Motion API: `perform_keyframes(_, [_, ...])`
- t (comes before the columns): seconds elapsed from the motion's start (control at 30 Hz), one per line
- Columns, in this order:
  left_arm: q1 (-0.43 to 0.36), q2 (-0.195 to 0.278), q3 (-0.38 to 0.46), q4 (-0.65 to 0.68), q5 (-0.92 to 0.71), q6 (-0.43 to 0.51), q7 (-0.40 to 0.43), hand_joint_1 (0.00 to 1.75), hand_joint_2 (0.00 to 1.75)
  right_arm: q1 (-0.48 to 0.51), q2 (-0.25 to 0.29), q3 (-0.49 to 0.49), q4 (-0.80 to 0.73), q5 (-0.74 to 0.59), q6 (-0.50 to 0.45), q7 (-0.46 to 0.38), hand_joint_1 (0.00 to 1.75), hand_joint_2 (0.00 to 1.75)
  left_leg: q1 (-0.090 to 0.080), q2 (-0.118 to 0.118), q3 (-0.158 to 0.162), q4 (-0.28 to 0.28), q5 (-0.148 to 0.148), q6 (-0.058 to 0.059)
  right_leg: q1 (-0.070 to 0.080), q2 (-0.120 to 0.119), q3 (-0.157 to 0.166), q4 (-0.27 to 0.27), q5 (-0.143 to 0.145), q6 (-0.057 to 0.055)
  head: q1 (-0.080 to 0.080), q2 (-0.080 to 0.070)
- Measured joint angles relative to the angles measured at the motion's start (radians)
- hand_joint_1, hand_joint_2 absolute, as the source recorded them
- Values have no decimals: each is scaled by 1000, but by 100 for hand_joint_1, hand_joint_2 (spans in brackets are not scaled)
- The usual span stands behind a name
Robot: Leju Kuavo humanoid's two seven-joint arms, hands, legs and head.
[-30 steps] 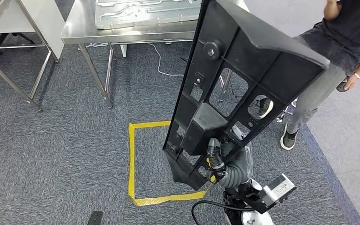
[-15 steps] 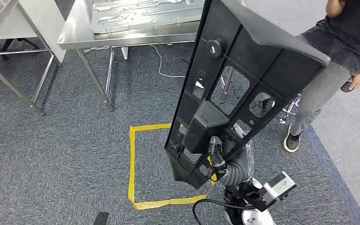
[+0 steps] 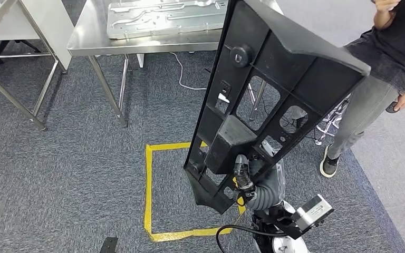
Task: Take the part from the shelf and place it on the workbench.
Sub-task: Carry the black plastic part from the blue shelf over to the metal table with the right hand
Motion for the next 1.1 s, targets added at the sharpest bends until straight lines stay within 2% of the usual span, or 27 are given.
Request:
perform_keyframes(0.03, [1, 0, 0, 0, 2, -1, 0, 0, 175, 1, 0, 0, 1, 0, 3, 0, 175, 175, 0, -1, 9, 0, -6, -2, -1, 0, -1, -22, 32, 0, 0, 0])
perform_keyframes(0.1, [2, 0, 0, 0, 10, -2, -3, 0, 175, 1, 0, 0, 3, -2, 11, -2, 175, 175, 0, -4, 25, 2, -22, -10, -3, 0, 39, -139, 116, -4, 0, 0])
perform_keyframes(0.13, [1, 0, 0, 0, 15, -3, -6, 0, 175, 0, 1, 0, 5, -2, 16, -4, 175, 175, -2, -6, 30, 5, -29, -16, -2, 1, 62, -195, 136, -7, 1, 0])
perform_keyframes(0.17, [-1, 1, 0, 0, 21, -3, -9, 0, 175, 0, 1, 0, 7, -4, 20, -5, 175, 175, -3, -7, 32, 6, -35, -23, 0, 2, 77, -231, 143, -11, 1, 0])
perform_keyframes(0.27, [-4, 4, 0, 0, 35, -9, -17, 0, 175, -5, 2, 0, 14, -12, 29, -3, 175, 175, -4, -7, 35, 1, -44, -41, 1, 4, 91, -256, 130, -25, -1, 0])
perform_keyframes(0.33, [-5, 8, 0, 0, 39, -15, -18, 0, 175, -14, 2, 0, 19, -20, 31, -1, 175, 175, -2, -4, 24, 37, -63, -50, -1, 3, 106, -267, 126, -37, -4, 0])
perform_keyframes(0.37, [-5, 9, 0, 0, 40, -17, -18, 0, 175, -20, 2, 0, 22, -24, 32, -2, 175, 175, -1, -2, -2, 86, -81, -53, -1, 1, 114, -270, 122, -43, -6, 0])
perform_keyframes(0.43, [-3, 9, 0, 0, 40, -19, -19, 0, 175, -27, 2, 0, 27, -32, 33, -4, 175, 175, 0, -1, -83, 215, -116, -57, 2, -1, 125, -271, 112, -51, -8, 0])
perform_keyframes(0.47, [-2, 9, 0, 0, 40, -20, -19, 0, 175, -28, 2, 0, 30, -36, 34, -4, 175, 175, 0, 0, -118, 258, -117, -58, 3, -1, 131, -271, 106, -53, -8, 0])
perform_keyframes(0.5, [1, 9, 0, 0, 39, -20, -20, 0, 175, -28, 2, 0, 32, -40, 34, -4, 175, 175, 0, 0, -136, 266, -98, -58, 5, 0, 139, -271, 100, -54, -8, 0])
perform_keyframes(0.53, [2, 10, 0, 0, 39, -21, -21, 0, 175, -29, 2, 0, 34, -44, 35, -4, 175, 175, 0, 0, -135, 236, -61, -56, 6, 2, 148, -271, 93, -54, -8, 0])
perform_keyframes(0.57, [3, 11, 0, 0, 37, -21, -22, 0, 175, -30, 2, 0, 35, -47, 36, -5, 175, 175, -1, 0, -118, 176, -13, -51, 7, 3, 159, -271, 86, -53, -8, 0])
perform_keyframes(0.6, [2, 13, 0, 0, 37, -21, -24, 0, 175, -33, 2, 0, 36, -49, 38, -6, 175, 175, -4, 0, -96, 116, 23, -44, 9, 3, 167, -272, 79, -51, -7, 0])
perform_keyframes(0.63, [1, 14, 0, 0, 36, -21, -26, 0, 175, -36, 2, 0, 37, -51, 40, -7, 175, 175, -8, 1, -74, 63, 43, -37, 10, 4, 172, -272, 73, -47, -7, 0])
perform_keyframes(0.67, [0, 15, 0, 0, 36, -21, -28, 0, 175, -39, 2, 0, 37, -53, 42, -8, 175, 175, -12, 1, -60, 31, 47, -31, 10, 4, 174, -273, 69, -42, -6, 0])
perform_keyframes(0.7, [-1, 17, 0, 0, 36, -21, -30, 0, 175, -41, 2, 0, 38, -56, 44, -9, 175, 175, -16, 1, -54, 21, 39, -27, 10, 4, 174, -275, 66, -37, -5, 0])
perform_keyframes(0.9, [0, 16, 0, 0, 37, -22, -34, 0, 175, -44, 2, 0, 39, -68, 52, -13, 175, 175, -15, 1, -42, 5, 33, -17, 8, 3, 180, -278, 60, -26, -4, 0])
perform_keyframes(0.97, [1, 16, 0, 0, 38, -22, -35, 0, 175, -46, 2, -2, 41, -95, 62, -25, 175, 175, -8, 2, -10, -13, 21, -4, 4, 2, 98, -135, 16, -12, -2, 0])
perform_keyframes(1.0, [1, 16, 0, 0, 38, -23, -34, 0, 175, -45, 2, -3, 43, -107, 68, -31, 175, 175, -4, 2, 9, -20, 12, 0, 1, 1, 50, -64, 3, -5, 1, 0])
perform_keyframes(1.03, [1, 15, 0, 0, 37, -23, -30, 0, 175, -45, 2, -5, 46, -115, 71, -37, 175, 175, -2, 1, 23, -20, 1, 1, -4, 1, 5, -10, 6, 0, 2, 0])
perform_keyframes(1.07, [2, 14, 0, 0, 36, -22, -26, 0, 175, -44, 2, -7, 48, -115, 73, -39, 175, 175, 0, 0, 34, -18, -9, -2, -8, 1, 7, -44, 46, 4, 2, 0])
perform_keyframes(1.1, [2, 12, 0, 0, 35, -21, -22, 0, 175, -44, 2, -8, 50, -115, 76, -41, 175, 175, 3, -1, 45, -16, -19, -8, -12, 0, 24, -106, 94, 8, 2, 0])
